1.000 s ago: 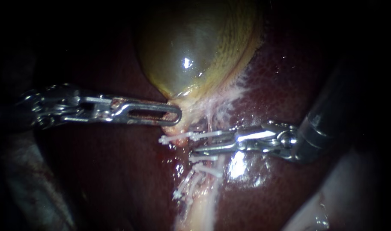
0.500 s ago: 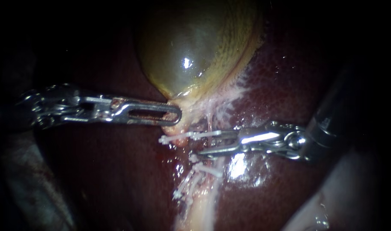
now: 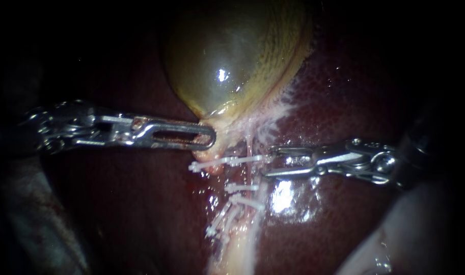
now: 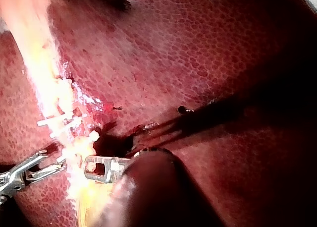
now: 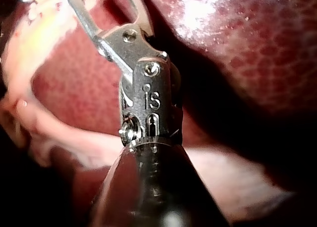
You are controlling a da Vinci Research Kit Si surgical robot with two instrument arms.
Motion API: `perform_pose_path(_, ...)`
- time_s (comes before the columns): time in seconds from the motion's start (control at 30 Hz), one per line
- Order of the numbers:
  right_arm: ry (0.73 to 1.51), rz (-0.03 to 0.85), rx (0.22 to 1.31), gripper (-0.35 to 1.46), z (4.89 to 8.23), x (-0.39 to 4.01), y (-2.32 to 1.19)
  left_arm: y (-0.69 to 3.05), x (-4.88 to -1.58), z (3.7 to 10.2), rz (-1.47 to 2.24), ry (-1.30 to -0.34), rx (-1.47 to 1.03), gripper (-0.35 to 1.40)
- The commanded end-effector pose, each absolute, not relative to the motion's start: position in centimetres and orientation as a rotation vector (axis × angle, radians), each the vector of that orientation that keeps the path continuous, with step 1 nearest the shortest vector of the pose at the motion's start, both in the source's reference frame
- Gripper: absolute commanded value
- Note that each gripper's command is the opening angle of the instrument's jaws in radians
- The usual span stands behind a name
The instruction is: Going back third clip right tube
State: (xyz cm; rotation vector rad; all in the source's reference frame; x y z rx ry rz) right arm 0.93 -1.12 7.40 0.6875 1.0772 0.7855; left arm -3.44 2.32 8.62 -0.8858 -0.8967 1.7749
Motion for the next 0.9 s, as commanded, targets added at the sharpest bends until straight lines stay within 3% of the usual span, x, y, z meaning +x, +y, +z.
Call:
perform_pose_path(0.03, 1.084, 0.776, 0.672, 0.53, 7.39, 0.89, -1.09, 2.32, -3.44, 8.62, 1.774, -0.896, -0.886, -0.35)
perform_pose_path(0.2, 1.127, 0.730, 0.598, 0.55, 7.25, 0.74, -1.01, 2.32, -3.44, 8.62, 1.774, -0.896, -0.886, -0.35)
perform_pose_path(0.43, 1.123, 0.640, 0.530, 0.55, 7.15, 0.48, -1.04, 2.31, -3.51, 8.66, 1.773, -0.898, -0.889, -0.35)
perform_pose_path(0.9, 1.126, 0.614, 0.505, 0.53, 7.08, 0.43, -1.10, 2.29, -3.82, 9.04, 1.780, -0.883, -0.893, -0.35)
